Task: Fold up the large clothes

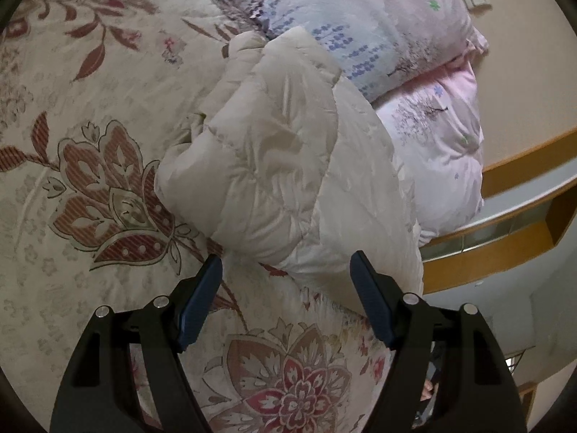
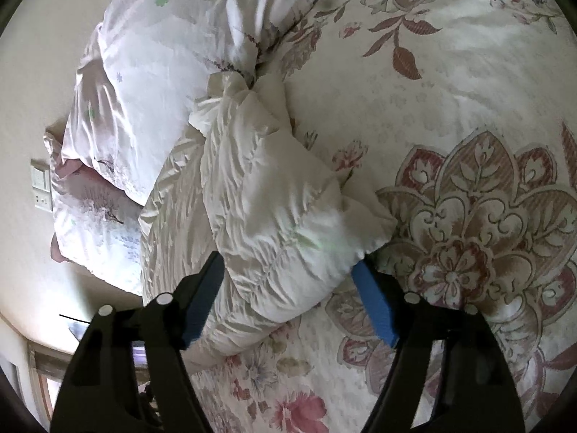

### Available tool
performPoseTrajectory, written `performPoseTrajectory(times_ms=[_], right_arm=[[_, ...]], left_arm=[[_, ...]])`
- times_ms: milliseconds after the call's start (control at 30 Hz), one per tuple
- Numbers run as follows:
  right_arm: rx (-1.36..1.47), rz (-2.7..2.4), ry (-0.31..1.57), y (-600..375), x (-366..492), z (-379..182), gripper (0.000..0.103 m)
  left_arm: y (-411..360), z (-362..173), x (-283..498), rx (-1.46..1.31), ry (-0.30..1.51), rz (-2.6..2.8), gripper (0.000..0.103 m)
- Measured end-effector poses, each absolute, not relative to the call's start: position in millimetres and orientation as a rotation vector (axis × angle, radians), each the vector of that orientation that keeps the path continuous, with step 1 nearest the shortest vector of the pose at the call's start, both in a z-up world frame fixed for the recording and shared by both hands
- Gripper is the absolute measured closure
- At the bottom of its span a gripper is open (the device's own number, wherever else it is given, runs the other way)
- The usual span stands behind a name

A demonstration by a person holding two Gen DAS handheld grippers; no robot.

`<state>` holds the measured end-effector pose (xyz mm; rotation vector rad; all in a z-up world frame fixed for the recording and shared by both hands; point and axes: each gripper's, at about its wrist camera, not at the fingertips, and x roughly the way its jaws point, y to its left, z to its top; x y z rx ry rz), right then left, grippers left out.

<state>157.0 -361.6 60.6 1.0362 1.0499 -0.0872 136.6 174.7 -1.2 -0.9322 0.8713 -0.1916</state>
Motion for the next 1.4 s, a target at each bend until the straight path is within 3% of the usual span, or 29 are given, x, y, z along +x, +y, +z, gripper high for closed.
performPoseTrajectory(times_ms=[433, 500, 600, 667, 800, 967, 1400], right_arm=[[1.085, -0.083, 1.002, -367.9, 158.6, 53.4, 0.045], [1.083, -0.082, 0.999, -367.2, 160.9, 52.4, 0.052], [1.088, -0.064, 0.994, -366.3, 162.4, 50.1, 0.071], [1.084, -0.045, 0.982, -365.1, 162.5, 51.9, 0.078], [1.058, 0.0, 0.959, -361.6, 160.6, 61.9, 0.084], [1.035, 0.062, 0.951, -355.9, 156.9, 73.5, 0.086], [0.909, 0.277, 1.005, -329.5, 116.6, 101.5, 0.087]], left_arm=[[187.6, -5.7, 151.1, -1.034, 0.809, -0.087, 0.03], [189.5, -6.5, 153.3, -1.043, 0.796, -0.068, 0.031], [193.9, -11.4, 156.9, -1.076, 0.777, -0.044, 0.045], [197.6, -17.5, 160.1, -1.103, 0.774, -0.045, 0.064], [204.6, -15.8, 158.2, -1.114, 0.733, -0.063, 0.078], [212.2, -0.5, 147.9, -1.087, 0.676, -0.078, 0.086], [238.4, 13.9, 69.0, -1.081, 0.612, -0.05, 0.087]])
